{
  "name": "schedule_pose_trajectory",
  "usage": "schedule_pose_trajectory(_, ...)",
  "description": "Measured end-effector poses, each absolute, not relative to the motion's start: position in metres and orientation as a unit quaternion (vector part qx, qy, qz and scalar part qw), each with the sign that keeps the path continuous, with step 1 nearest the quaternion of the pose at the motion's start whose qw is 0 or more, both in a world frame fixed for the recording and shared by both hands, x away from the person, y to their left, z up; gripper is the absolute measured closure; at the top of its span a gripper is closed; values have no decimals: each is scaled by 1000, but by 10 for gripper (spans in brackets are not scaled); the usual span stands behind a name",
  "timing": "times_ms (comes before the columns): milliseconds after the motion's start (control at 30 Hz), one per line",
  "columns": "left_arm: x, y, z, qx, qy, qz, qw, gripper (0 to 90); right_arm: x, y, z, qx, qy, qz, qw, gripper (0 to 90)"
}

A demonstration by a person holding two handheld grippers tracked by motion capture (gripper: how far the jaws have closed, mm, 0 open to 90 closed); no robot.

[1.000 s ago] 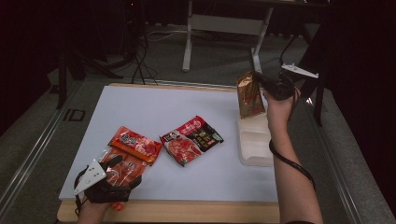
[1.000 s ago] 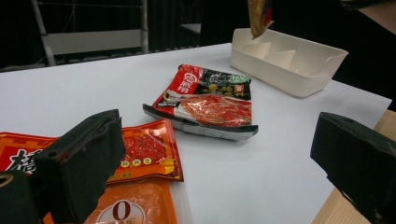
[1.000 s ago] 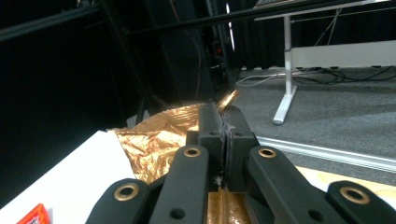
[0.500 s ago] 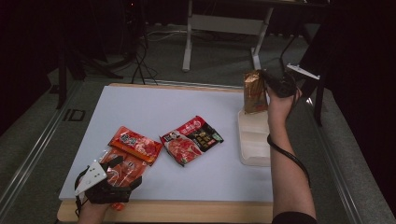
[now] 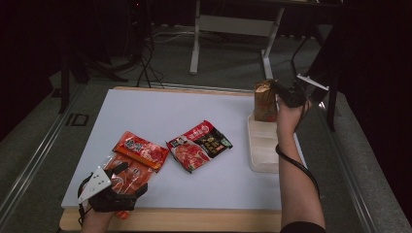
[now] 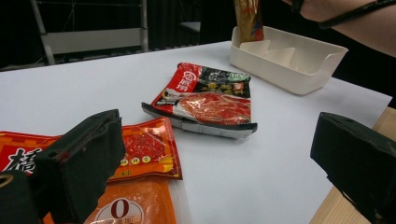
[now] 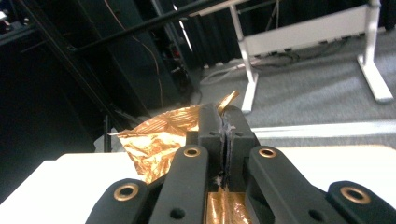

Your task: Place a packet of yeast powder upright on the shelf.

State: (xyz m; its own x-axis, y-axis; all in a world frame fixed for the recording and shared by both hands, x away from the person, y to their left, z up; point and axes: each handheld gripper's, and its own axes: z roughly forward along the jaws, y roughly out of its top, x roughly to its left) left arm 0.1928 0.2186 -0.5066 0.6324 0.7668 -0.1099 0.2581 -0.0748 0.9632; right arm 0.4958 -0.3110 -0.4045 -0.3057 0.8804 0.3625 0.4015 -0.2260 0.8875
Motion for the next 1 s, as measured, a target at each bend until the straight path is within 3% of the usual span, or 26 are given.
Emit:
schedule_pose_trajectory(267, 193, 218, -506, 698, 367, 224, 572, 27, 483, -322, -424, 570, 591, 531, 209, 879)
schedule_pose_trajectory(633, 192, 217, -506, 700, 365, 225, 571, 27, 477, -333, -415, 570, 622, 485, 231, 812)
schedule_pose_trajectory(833, 193, 217, -506, 700, 365, 224, 571, 27, 473, -335, -409, 565, 633, 473, 239, 612)
schedule_pose_trajectory(1000, 193, 217, -506, 701, 364, 224, 571, 27, 463, -329, -405, 546, 650, 469, 245, 495)
